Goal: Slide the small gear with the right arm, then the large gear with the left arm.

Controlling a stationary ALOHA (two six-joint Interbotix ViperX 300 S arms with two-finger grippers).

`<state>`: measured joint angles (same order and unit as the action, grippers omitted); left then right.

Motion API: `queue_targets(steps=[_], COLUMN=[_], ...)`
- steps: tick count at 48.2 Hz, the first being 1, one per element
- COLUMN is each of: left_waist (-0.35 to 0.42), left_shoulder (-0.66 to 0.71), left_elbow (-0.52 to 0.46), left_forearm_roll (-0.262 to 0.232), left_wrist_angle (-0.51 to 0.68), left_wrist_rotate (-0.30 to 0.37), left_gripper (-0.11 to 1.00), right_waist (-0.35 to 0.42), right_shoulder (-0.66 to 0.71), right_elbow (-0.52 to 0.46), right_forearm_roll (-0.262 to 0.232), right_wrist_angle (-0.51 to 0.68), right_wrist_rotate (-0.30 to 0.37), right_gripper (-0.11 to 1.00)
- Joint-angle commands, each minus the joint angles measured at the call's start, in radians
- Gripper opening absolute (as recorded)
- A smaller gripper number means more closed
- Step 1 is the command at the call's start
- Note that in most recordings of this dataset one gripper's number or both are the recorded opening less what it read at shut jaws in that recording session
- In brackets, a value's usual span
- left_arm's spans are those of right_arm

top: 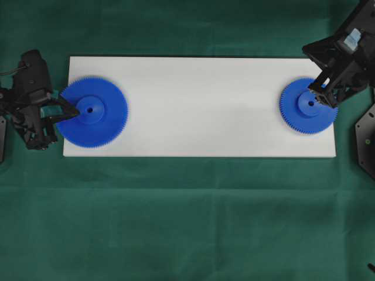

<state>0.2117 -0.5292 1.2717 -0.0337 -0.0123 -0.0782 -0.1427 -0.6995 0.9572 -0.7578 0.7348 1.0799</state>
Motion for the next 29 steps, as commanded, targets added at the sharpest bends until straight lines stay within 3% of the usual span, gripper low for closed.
queue_targets(steps=[1, 8, 29], left_waist=[0.003, 0.003, 0.014], left_shoulder=[0.012, 0.021, 0.120], left_elbow=[-0.015, -0.005, -0.023], left_forearm_roll=[0.000, 0.000, 0.003], left_wrist_angle=[-0.049, -0.114, -0.160], left_wrist_rotate=[-0.002, 0.000, 0.003], left_gripper=[0.00, 0.00, 0.00], right_waist=[0.002, 0.002, 0.002], right_shoulder=[0.005, 0.017, 0.038], right_elbow=[-0.026, -0.029, -0.032], right_forearm_roll=[-0.006, -0.005, -0.006], right_wrist_angle=[-0.005, -0.005, -0.005], right_wrist_rotate=[-0.002, 0.000, 0.003], right_gripper=[0.50, 0.50, 0.50])
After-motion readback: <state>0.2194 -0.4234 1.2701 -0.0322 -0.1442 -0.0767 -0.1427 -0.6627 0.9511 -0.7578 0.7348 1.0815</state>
